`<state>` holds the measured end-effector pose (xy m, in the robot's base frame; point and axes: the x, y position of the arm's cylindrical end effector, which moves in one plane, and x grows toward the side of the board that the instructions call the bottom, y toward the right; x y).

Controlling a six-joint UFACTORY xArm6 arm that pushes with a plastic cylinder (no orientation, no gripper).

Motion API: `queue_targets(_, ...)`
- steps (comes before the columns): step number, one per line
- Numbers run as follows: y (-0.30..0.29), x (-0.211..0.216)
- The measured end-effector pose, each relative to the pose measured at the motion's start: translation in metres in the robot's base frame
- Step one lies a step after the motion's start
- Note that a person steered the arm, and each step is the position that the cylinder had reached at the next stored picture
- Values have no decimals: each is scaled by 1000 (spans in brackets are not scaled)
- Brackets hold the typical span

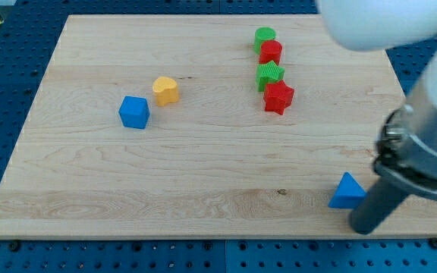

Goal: Nudge the blue triangle a bit right

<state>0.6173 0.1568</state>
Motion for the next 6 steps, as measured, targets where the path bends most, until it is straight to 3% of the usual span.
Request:
queue_targets(1,-40,-2)
queue_targets(4,-18,-37)
queue_targets(5,-39,-37)
queue_targets(6,-131,-41)
